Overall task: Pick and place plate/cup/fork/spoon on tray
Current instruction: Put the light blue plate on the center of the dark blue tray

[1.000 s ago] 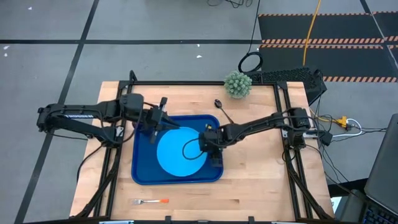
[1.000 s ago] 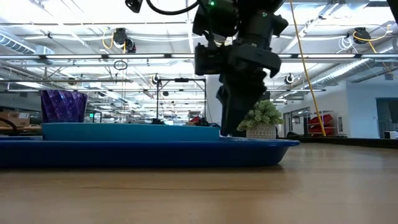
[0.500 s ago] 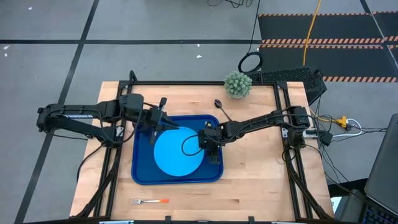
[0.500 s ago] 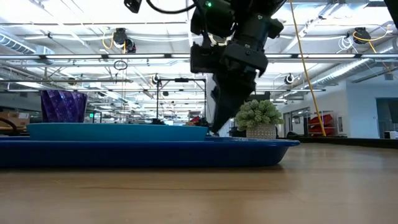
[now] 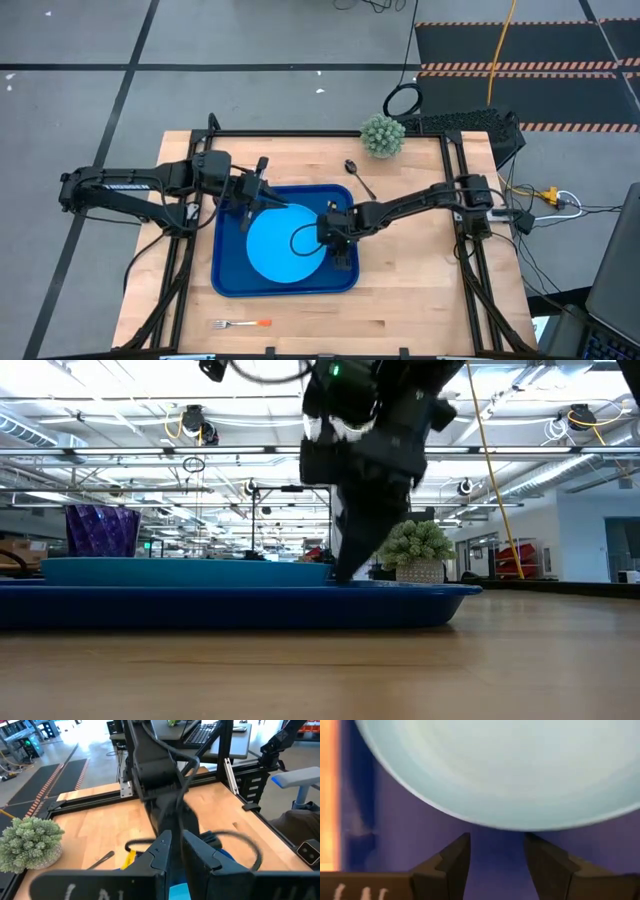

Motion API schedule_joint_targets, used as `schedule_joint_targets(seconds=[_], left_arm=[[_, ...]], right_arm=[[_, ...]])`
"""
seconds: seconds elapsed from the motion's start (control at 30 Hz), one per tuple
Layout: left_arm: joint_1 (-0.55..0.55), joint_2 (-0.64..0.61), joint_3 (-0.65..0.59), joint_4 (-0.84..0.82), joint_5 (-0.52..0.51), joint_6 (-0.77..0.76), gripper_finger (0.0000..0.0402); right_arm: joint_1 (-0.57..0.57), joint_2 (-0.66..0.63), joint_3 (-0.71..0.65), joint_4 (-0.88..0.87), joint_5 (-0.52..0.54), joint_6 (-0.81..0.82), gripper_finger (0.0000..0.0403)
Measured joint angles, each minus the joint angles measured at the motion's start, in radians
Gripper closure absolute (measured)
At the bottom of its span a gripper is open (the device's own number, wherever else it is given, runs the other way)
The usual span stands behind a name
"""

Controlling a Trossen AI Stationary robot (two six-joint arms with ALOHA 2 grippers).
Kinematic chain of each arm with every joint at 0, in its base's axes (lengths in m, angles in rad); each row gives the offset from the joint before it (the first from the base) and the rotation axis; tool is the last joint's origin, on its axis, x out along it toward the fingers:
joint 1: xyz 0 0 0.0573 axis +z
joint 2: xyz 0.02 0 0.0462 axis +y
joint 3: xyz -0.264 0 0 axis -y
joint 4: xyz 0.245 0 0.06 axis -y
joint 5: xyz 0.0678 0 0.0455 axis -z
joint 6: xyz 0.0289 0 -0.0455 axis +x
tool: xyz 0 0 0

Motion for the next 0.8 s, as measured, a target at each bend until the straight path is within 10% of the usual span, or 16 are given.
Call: schedule_joint_targets(seconds=[0.8], left_arm=[[0.0,0.0,0.0,-0.009,0.0,0.003,0.0357]], right_arm=[[-0.052,-0.015,0.001,-0.107,0.08,-0.038,0.0229]])
